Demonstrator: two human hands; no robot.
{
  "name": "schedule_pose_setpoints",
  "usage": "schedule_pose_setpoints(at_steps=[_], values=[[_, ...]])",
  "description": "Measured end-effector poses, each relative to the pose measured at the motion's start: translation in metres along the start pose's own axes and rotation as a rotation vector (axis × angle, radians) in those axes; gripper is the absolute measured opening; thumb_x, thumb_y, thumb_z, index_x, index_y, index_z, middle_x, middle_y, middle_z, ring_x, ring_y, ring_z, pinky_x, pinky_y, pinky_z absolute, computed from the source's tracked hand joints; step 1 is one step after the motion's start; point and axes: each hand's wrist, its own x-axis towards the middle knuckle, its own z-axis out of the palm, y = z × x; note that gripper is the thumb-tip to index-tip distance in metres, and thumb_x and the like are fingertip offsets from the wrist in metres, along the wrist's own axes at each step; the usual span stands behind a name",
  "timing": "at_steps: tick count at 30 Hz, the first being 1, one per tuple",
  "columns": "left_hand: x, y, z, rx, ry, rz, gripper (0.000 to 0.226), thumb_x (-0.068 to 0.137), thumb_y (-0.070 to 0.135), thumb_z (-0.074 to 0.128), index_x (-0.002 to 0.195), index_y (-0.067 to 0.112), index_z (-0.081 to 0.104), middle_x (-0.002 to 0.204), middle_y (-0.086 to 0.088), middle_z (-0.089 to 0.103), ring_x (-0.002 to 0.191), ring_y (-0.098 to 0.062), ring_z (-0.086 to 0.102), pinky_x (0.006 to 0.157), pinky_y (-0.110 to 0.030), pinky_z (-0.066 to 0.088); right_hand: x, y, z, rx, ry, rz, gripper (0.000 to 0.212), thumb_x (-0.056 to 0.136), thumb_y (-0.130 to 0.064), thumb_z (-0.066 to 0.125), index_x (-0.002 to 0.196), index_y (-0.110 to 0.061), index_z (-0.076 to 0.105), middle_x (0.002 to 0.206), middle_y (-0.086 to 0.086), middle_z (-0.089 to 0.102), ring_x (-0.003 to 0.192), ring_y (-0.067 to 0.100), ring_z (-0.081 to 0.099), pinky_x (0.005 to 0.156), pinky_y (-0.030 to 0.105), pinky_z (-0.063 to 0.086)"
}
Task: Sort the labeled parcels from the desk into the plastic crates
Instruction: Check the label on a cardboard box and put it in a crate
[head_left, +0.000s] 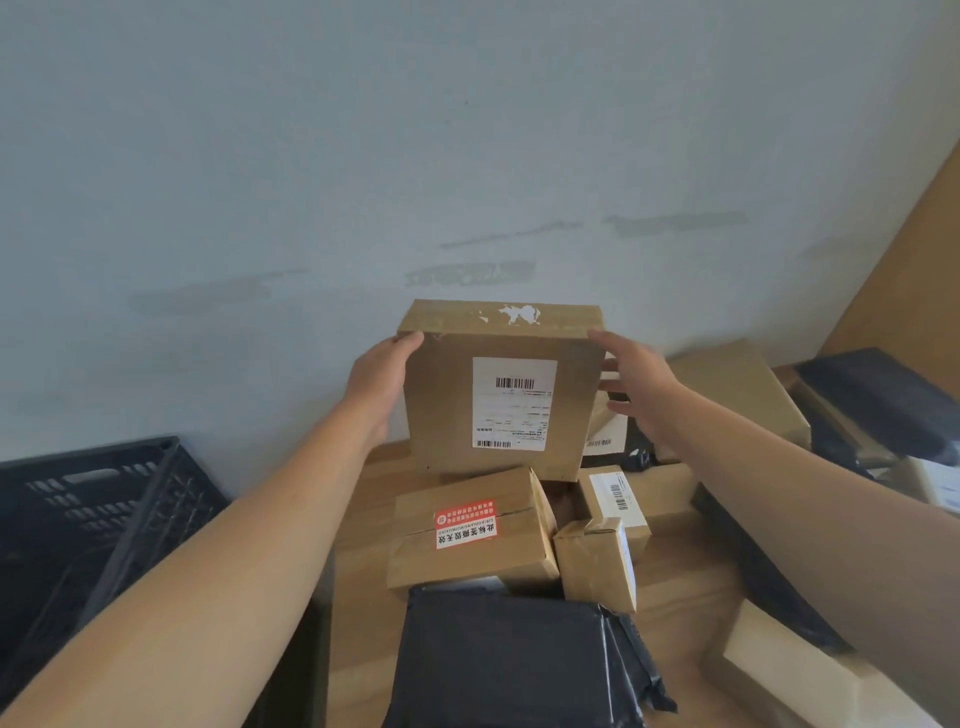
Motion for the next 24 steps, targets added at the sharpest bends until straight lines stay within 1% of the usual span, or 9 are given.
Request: schedule_pose_setpoints(at_steps=[4,6,8,9,12,15,18,22,24], values=[[-0.009,0.018,-0.011,-0.023,-0.014,0.101,0.039,0.107,0.038,0.05,0.142,0.021,0.057,0.127,0.009,0.053,0.124,-0.015,0.047,0.107,-0.032,0.035,-0.016,-0.023,0.006,0.051,0.039,-0.098,0.012,0.103,-0.042,0.057,0.097,-0.031,0.061,0.101,-0.011,0.064,0.105,0.02,0.061,0.104,0.045,0.047],[-0.012,0.024,-0.017,-0.042,-0.011,0.11,0.018,0.107,0.038,0.05,0.118,0.029,0.063,0.114,0.014,0.057,0.114,-0.014,0.05,0.102,-0.033,0.037,-0.026,-0.032,0.008,0.054,0.063,-0.152,0.014,0.103,-0.04,0.056,0.09,-0.036,0.058,0.099,-0.013,0.064,0.104,0.018,0.062,0.105,0.045,0.047],[-0.021,0.032,-0.024,-0.065,-0.011,0.129,0.016,0.107,0.039,0.051,0.098,0.032,0.062,0.106,0.017,0.061,0.103,-0.012,0.056,0.097,-0.035,0.042,-0.032,-0.039,0.01,0.054,0.08,-0.195,0.011,0.104,-0.039,0.056,0.097,-0.033,0.061,0.101,-0.013,0.065,0.11,0.02,0.062,0.108,0.046,0.046],[-0.023,0.034,-0.028,-0.076,-0.012,0.137,0.016,0.107,0.04,0.051,0.097,0.034,0.063,0.108,0.015,0.062,0.102,-0.011,0.058,0.096,-0.037,0.044,-0.035,-0.042,0.011,0.058,0.092,-0.208,0.011,0.104,-0.039,0.055,0.104,-0.03,0.062,0.102,-0.012,0.065,0.111,0.02,0.062,0.109,0.047,0.046],[-0.033,0.034,-0.037,-0.104,-0.014,0.155,0.015,0.105,0.042,0.052,0.105,0.033,0.064,0.117,0.01,0.063,0.116,-0.019,0.058,0.102,-0.044,0.048,-0.044,-0.044,0.014,0.052,0.126,-0.227,0.016,0.104,-0.039,0.054,0.115,-0.027,0.057,0.103,-0.012,0.064,0.113,0.022,0.061,0.11,0.048,0.047],[-0.046,0.027,-0.046,-0.107,-0.004,0.187,0.014,0.104,0.042,0.055,0.092,0.039,0.062,0.108,0.018,0.063,0.115,-0.019,0.058,0.099,-0.043,0.049,-0.057,-0.04,0.016,0.036,0.131,-0.238,0.018,0.106,-0.038,0.052,0.116,-0.025,0.059,0.104,-0.009,0.065,0.111,0.023,0.063,0.102,0.044,0.05],[-0.054,0.012,-0.057,-0.084,0.006,0.231,0.017,0.104,0.042,0.056,0.088,0.043,0.062,0.104,0.023,0.063,0.11,-0.014,0.06,0.096,-0.039,0.048,-0.069,-0.033,0.017,0.028,0.116,-0.255,0.018,0.107,-0.038,0.05,0.104,-0.025,0.061,0.104,-0.004,0.066,0.104,0.021,0.064,0.094,0.041,0.051],[-0.057,-0.019,-0.067,-0.056,0.021,0.219,0.018,0.102,0.037,0.061,0.086,0.038,0.07,0.1,0.018,0.072,0.106,-0.01,0.066,0.096,-0.038,0.05,-0.074,-0.015,0.026,-0.024,0.116,-0.213,0.029,0.105,-0.046,0.049,0.117,-0.023,0.062,0.11,-0.003,0.068,0.109,0.024,0.064,0.105,0.05,0.049],[-0.058,-0.032,-0.067,-0.052,0.014,0.208,0.018,0.102,0.035,0.062,0.087,0.036,0.071,0.098,0.018,0.073,0.101,-0.006,0.066,0.093,-0.034,0.051,-0.075,-0.006,0.033,-0.048,0.128,-0.197,0.031,0.102,-0.05,0.05,0.109,-0.024,0.064,0.112,0.0,0.069,0.11,0.026,0.064,0.107,0.054,0.048]])
